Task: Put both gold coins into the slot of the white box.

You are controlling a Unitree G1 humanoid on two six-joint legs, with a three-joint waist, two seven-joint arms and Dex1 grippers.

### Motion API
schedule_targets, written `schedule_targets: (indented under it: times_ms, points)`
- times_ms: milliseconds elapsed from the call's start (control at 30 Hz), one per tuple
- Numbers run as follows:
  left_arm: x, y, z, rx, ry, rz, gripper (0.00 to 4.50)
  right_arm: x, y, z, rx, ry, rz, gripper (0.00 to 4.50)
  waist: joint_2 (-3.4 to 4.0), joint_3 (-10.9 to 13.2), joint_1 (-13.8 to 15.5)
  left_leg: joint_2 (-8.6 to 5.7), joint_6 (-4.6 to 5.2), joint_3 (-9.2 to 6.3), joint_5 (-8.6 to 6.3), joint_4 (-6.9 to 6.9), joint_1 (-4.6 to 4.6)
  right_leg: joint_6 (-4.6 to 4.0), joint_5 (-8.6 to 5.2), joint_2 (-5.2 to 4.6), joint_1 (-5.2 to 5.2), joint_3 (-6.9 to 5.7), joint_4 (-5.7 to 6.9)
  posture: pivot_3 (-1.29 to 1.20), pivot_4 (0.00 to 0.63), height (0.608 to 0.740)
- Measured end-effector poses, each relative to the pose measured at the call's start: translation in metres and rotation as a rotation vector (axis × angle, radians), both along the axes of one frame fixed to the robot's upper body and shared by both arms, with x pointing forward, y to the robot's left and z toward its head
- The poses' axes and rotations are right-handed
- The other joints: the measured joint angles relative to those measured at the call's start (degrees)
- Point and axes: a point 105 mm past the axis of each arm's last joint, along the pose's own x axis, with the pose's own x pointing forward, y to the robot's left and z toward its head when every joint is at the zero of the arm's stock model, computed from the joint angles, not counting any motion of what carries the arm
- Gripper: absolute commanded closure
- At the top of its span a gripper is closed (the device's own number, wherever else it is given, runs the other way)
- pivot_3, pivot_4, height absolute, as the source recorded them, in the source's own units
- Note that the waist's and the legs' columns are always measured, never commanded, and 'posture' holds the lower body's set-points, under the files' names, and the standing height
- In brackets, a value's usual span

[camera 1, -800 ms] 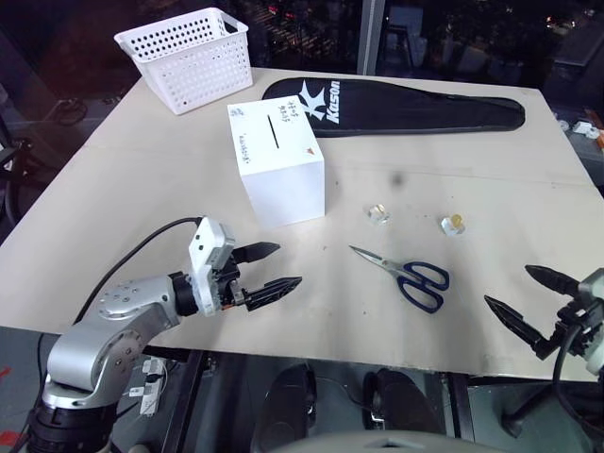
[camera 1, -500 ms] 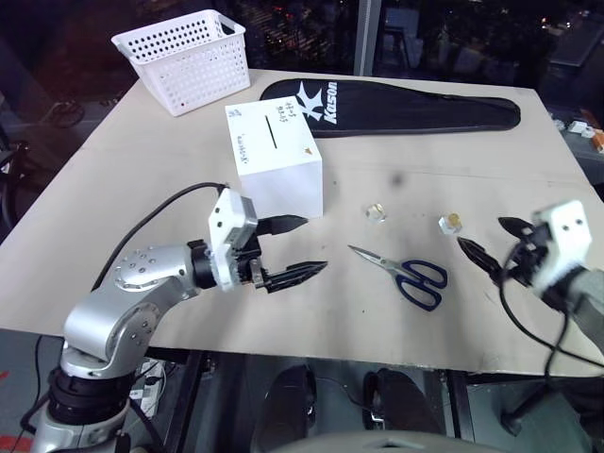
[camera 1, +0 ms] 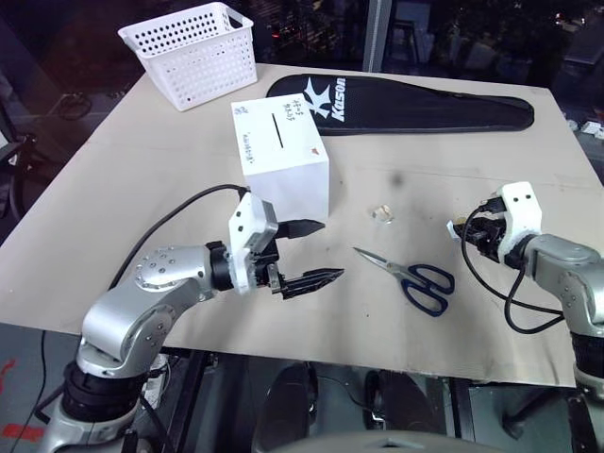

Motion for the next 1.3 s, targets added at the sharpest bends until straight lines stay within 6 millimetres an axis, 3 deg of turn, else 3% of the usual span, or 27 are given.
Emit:
schedule_targets:
  times_ms: [133,233,300,767,900,1000,1100,1200,1300]
  points:
    - [-0.001,0.001,-0.004,-0.003,0.009,0.007,0.0,0.001,0.0,0.002,-0.002,-0.001,-0.003,2.9,0.0,0.0,0.0,0.02,0.01,0.02,0.0,0.03,0.04,0.0,0.01,0.0,0.01,0.0,0.04,0.0,0.15,0.74]
    - [-0.001,0.002,-0.004,-0.005,0.007,0.012,0.0,0.002,0.0,0.002,-0.001,0.001,-0.004,3.57,0.0,0.0,0.0,0.02,0.01,0.02,0.0,0.03,0.05,-0.01,0.01,0.0,0.01,0.0,0.04,0.0,0.15,0.74]
    - [-0.002,0.001,-0.003,-0.005,0.003,0.014,0.0,0.002,-0.001,0.001,0.0,0.008,-0.008,4.47,0.0,0.0,0.0,0.02,0.01,0.03,0.0,0.03,0.04,-0.01,0.01,0.0,0.01,0.0,0.04,0.0,0.15,0.74]
    - [-0.001,-0.001,-0.001,-0.021,-0.006,0.026,0.0,0.005,-0.006,0.002,0.001,-0.007,-0.021,4.47,0.0,0.0,0.0,0.02,0.01,0.05,0.0,0.03,0.06,0.0,0.02,0.02,0.02,0.0,0.05,0.0,0.15,0.74]
    - [0.006,-0.001,0.003,-0.085,0.031,0.042,0.0,0.0,-0.006,0.02,0.068,-0.08,0.019,4.47,0.0,0.0,0.2,0.02,0.01,0.03,0.0,0.04,0.05,0.01,0.02,0.02,0.02,0.0,0.06,0.0,0.15,0.74]
    - [0.012,-0.003,0.013,-0.143,0.058,0.039,0.0,-0.013,0.01,0.045,0.17,-0.153,0.142,4.47,0.0,0.0,0.1,0.04,0.01,0.01,0.0,0.05,0.04,0.03,0.02,0.04,0.03,-0.02,0.07,0.0,0.15,0.74]
    - [0.014,-0.008,0.025,-0.184,0.077,-0.003,0.82,-0.03,0.03,0.067,0.25,-0.2,0.283,4.5,0.0,0.0,0.0,0.04,0.01,-0.01,0.0,0.06,0.07,0.02,0.02,0.04,0.09,-0.02,0.07,0.0,0.15,0.74]
    - [0.013,-0.014,0.034,-0.209,0.094,-0.058,2.18,-0.043,0.049,0.077,0.298,-0.201,0.397,4.5,0.0,0.0,-0.1,0.04,0.01,0.01,0.0,0.06,0.11,0.02,0.02,0.05,0.1,-0.02,0.08,0.0,0.15,0.74]
    - [0.016,-0.018,0.042,-0.22,0.088,-0.095,2.18,-0.059,0.073,0.088,0.357,-0.188,0.542,4.5,0.0,0.0,-0.1,0.04,0.02,0.0,0.0,0.06,0.11,0.02,0.02,0.05,0.1,-0.02,0.09,0.0,0.15,0.74]
